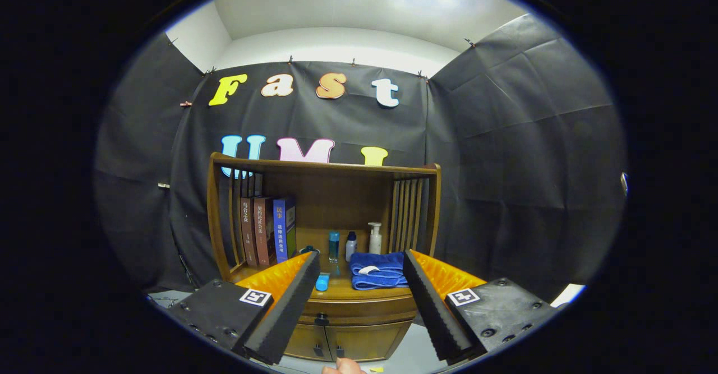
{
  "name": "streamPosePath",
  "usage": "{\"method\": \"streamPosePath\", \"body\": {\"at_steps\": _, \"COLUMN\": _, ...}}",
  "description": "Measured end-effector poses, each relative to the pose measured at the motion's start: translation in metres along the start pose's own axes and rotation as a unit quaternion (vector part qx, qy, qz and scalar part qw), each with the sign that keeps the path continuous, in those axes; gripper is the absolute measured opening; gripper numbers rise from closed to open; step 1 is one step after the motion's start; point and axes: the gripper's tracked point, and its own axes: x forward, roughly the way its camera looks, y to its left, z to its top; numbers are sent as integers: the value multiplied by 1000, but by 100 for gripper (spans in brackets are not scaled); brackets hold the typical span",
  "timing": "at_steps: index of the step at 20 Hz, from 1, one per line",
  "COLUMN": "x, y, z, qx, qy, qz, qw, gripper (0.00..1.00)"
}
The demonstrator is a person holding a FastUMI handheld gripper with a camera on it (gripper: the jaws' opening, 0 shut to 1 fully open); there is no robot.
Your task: Pull open the drawer, take out the items inside it, and place them on the countertop above the cabinet.
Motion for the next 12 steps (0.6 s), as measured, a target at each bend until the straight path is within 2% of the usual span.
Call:
{"method": "streamPosePath", "body": {"at_steps": 6, "x": -13, "y": 6, "z": -5, "qx": -23, "qy": 1, "qz": 23, "qw": 999, "gripper": 98}}
{"method": "streamPosePath", "body": {"at_steps": 12, "x": -17, "y": -7, "z": -7, "qx": -3, "qy": -4, "qz": 10, "qw": 1000, "gripper": 98}}
